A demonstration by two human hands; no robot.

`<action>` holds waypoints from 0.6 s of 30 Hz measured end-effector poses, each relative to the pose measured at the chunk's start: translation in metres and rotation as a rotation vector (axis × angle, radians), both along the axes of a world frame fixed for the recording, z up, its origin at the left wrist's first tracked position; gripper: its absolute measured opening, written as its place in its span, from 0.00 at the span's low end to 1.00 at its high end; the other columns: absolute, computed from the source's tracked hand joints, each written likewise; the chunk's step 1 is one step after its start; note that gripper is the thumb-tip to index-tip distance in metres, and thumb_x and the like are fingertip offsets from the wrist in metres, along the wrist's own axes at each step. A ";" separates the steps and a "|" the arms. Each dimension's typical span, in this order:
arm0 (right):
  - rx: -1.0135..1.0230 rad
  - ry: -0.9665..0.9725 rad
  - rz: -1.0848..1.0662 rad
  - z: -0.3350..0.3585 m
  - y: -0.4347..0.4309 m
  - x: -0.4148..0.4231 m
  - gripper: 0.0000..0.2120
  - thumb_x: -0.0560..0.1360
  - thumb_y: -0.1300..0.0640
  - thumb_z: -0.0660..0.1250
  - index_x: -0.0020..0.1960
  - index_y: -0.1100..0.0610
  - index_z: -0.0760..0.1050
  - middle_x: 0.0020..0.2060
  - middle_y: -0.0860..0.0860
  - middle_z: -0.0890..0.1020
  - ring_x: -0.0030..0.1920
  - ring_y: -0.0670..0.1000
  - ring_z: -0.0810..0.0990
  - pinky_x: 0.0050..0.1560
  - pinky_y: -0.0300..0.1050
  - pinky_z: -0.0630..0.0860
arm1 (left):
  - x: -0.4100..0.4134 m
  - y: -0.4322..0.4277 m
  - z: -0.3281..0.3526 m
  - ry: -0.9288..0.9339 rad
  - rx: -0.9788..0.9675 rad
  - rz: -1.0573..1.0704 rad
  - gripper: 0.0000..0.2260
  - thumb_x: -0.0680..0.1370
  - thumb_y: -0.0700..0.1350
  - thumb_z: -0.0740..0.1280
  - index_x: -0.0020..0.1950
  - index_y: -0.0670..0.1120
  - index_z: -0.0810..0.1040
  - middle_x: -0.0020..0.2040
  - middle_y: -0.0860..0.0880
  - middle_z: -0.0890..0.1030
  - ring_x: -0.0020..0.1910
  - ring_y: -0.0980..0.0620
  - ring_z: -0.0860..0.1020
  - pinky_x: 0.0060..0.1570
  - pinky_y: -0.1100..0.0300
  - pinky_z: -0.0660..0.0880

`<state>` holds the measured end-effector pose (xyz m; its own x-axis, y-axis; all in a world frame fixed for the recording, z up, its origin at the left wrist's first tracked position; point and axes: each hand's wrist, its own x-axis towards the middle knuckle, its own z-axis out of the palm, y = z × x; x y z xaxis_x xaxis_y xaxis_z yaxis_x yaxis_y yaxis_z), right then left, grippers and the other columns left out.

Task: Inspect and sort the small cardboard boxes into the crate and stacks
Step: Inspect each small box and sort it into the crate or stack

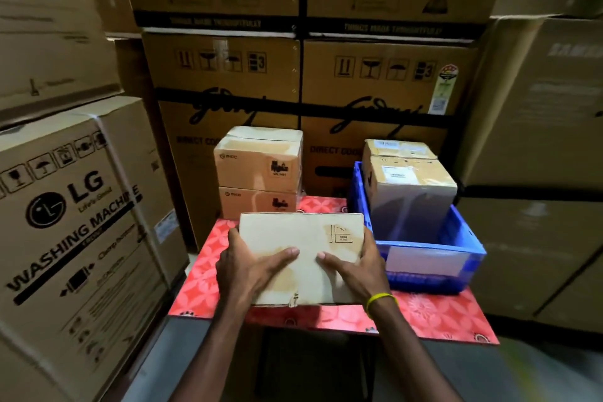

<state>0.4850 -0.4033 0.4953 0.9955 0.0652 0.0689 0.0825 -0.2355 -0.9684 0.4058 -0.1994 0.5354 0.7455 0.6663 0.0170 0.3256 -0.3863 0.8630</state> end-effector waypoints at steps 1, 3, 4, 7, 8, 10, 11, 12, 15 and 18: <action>-0.010 0.003 -0.009 -0.003 -0.001 0.004 0.50 0.52 0.36 0.86 0.70 0.44 0.71 0.55 0.42 0.87 0.54 0.45 0.86 0.59 0.56 0.84 | 0.004 -0.002 -0.002 0.011 0.024 0.008 0.51 0.59 0.64 0.84 0.74 0.49 0.65 0.63 0.45 0.80 0.62 0.40 0.78 0.55 0.51 0.74; -0.025 0.018 -0.017 -0.008 -0.002 0.009 0.49 0.52 0.36 0.85 0.69 0.44 0.72 0.54 0.42 0.87 0.54 0.46 0.86 0.59 0.55 0.84 | 0.009 -0.002 -0.005 0.029 0.050 0.012 0.52 0.58 0.66 0.84 0.74 0.50 0.65 0.63 0.44 0.81 0.62 0.39 0.79 0.59 0.48 0.77; -0.027 0.027 -0.020 -0.009 -0.001 0.011 0.49 0.52 0.36 0.85 0.69 0.44 0.72 0.54 0.41 0.87 0.54 0.46 0.86 0.59 0.54 0.84 | 0.012 -0.002 -0.006 0.031 0.051 0.008 0.52 0.57 0.66 0.84 0.74 0.50 0.65 0.63 0.45 0.81 0.61 0.39 0.80 0.58 0.48 0.78; -0.029 0.047 -0.016 -0.014 0.002 0.017 0.47 0.57 0.42 0.87 0.71 0.46 0.71 0.52 0.39 0.86 0.54 0.45 0.85 0.57 0.49 0.83 | 0.020 0.000 -0.009 0.045 0.069 -0.005 0.53 0.58 0.67 0.83 0.74 0.50 0.64 0.61 0.45 0.82 0.58 0.41 0.81 0.54 0.50 0.79; -0.030 0.057 -0.017 -0.016 0.004 0.019 0.46 0.59 0.44 0.88 0.71 0.47 0.71 0.51 0.38 0.85 0.53 0.44 0.85 0.57 0.49 0.83 | 0.023 0.002 -0.009 0.060 0.076 -0.011 0.53 0.58 0.67 0.83 0.75 0.50 0.64 0.62 0.45 0.81 0.59 0.40 0.80 0.53 0.51 0.78; -0.040 0.079 -0.017 -0.017 0.007 0.024 0.44 0.58 0.44 0.88 0.68 0.46 0.72 0.50 0.38 0.85 0.52 0.44 0.85 0.58 0.52 0.84 | 0.028 0.008 -0.010 0.103 0.077 -0.017 0.53 0.59 0.67 0.83 0.76 0.49 0.64 0.64 0.45 0.81 0.62 0.39 0.79 0.52 0.54 0.74; -0.047 0.096 -0.015 -0.018 0.010 0.027 0.44 0.56 0.41 0.88 0.67 0.45 0.73 0.49 0.38 0.85 0.52 0.45 0.85 0.59 0.54 0.84 | 0.030 0.012 -0.011 0.120 0.081 -0.017 0.53 0.58 0.69 0.82 0.75 0.49 0.64 0.64 0.45 0.81 0.62 0.39 0.79 0.52 0.54 0.74; -0.057 0.109 -0.017 -0.018 0.012 0.030 0.44 0.54 0.38 0.87 0.66 0.44 0.73 0.49 0.38 0.86 0.52 0.46 0.86 0.59 0.55 0.84 | 0.032 0.015 -0.010 0.133 0.081 -0.011 0.54 0.55 0.72 0.81 0.73 0.50 0.66 0.63 0.46 0.81 0.61 0.39 0.80 0.53 0.52 0.77; -0.074 0.136 -0.035 -0.022 0.021 0.037 0.48 0.49 0.34 0.85 0.66 0.43 0.75 0.49 0.39 0.87 0.53 0.49 0.86 0.59 0.56 0.84 | 0.037 0.026 -0.014 0.148 0.061 -0.036 0.54 0.48 0.77 0.76 0.68 0.51 0.68 0.59 0.48 0.82 0.57 0.42 0.81 0.52 0.47 0.81; -0.064 0.163 -0.033 -0.026 0.027 0.041 0.51 0.47 0.33 0.85 0.68 0.43 0.74 0.51 0.41 0.87 0.54 0.50 0.86 0.60 0.58 0.83 | 0.043 0.032 -0.020 0.175 0.037 -0.067 0.54 0.47 0.77 0.76 0.66 0.52 0.69 0.58 0.49 0.83 0.53 0.44 0.82 0.51 0.48 0.82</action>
